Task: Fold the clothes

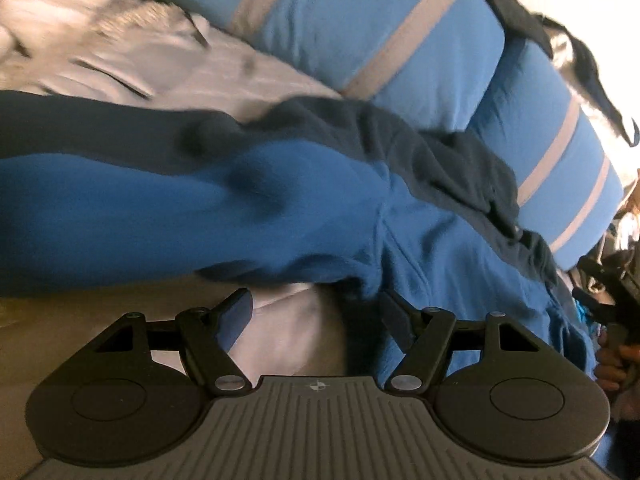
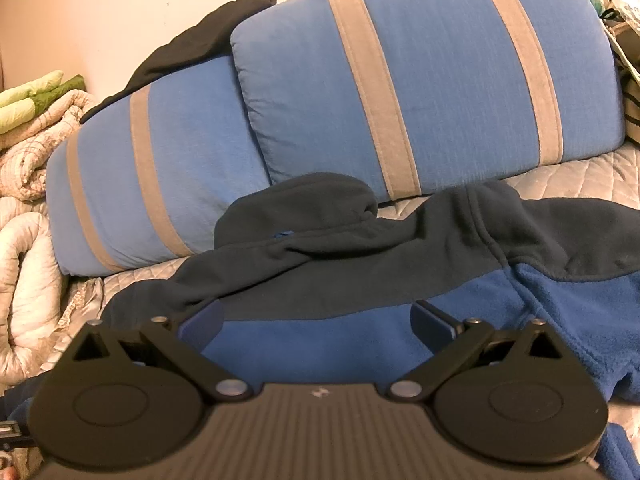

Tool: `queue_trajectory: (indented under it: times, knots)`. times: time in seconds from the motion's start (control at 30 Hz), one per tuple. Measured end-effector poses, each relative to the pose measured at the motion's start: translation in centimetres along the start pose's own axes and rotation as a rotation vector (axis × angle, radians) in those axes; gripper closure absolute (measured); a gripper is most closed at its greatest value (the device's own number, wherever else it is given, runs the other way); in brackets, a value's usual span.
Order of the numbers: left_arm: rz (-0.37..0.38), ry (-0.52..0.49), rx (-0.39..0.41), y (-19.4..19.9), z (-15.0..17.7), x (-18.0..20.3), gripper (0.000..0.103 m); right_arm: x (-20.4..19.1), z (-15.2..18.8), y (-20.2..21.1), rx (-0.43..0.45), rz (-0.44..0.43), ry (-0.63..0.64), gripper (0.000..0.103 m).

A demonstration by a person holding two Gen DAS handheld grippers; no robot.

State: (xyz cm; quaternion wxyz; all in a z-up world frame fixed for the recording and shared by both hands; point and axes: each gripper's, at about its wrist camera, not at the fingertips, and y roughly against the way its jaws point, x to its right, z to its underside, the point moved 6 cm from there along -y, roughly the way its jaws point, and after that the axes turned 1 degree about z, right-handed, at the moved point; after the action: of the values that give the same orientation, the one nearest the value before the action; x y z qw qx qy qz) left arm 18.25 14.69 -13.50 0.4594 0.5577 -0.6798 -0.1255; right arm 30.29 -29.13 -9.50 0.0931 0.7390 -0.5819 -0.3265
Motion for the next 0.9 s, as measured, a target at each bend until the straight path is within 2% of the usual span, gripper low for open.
queue_trajectory:
  times: [0.07,0.1,0.17,0.37,0.5,0.57,0.73,0.83,0.9]
  knots:
    - [0.058,0.014,-0.031,-1.2,0.0,0.8,0.058,0.0,0.0,0.0,-0.001,-0.002,-0.002,0.000]
    - [0.097,0.024,-0.057,-1.7,0.2,1.3,0.084,0.0,0.0,-0.1,-0.002,-0.003,-0.004,0.000]
    - [0.124,0.007,-0.081,-2.0,0.2,2.6,0.084,0.1,0.0,-0.1,-0.007,-0.007,-0.010,0.000]
    - [0.131,-0.169,-0.042,0.5,-0.3,7.5,0.085,0.2,0.0,-0.3,-0.016,-0.018,-0.023,0.000]
    - [0.068,-0.276,-0.062,1.2,-0.7,8.8,0.083,0.2,0.0,-0.4,-0.023,-0.021,-0.021,0.000]
    - [0.019,-0.306,-0.084,1.1,-0.7,8.8,0.077,0.2,0.0,-0.4,-0.022,-0.017,-0.018,0.000]
    - [-0.045,-0.318,-0.056,3.0,-1.8,8.6,0.052,0.4,0.0,-0.2,-0.019,-0.014,-0.033,0.000]
    - [-0.063,-0.327,0.010,4.7,-2.9,9.1,0.041,0.5,-0.3,0.1,0.006,-0.005,-0.025,0.000]
    - [-0.068,-0.334,0.065,5.7,-4.0,9.6,0.039,0.4,-0.8,0.8,0.049,0.010,-0.009,0.000]
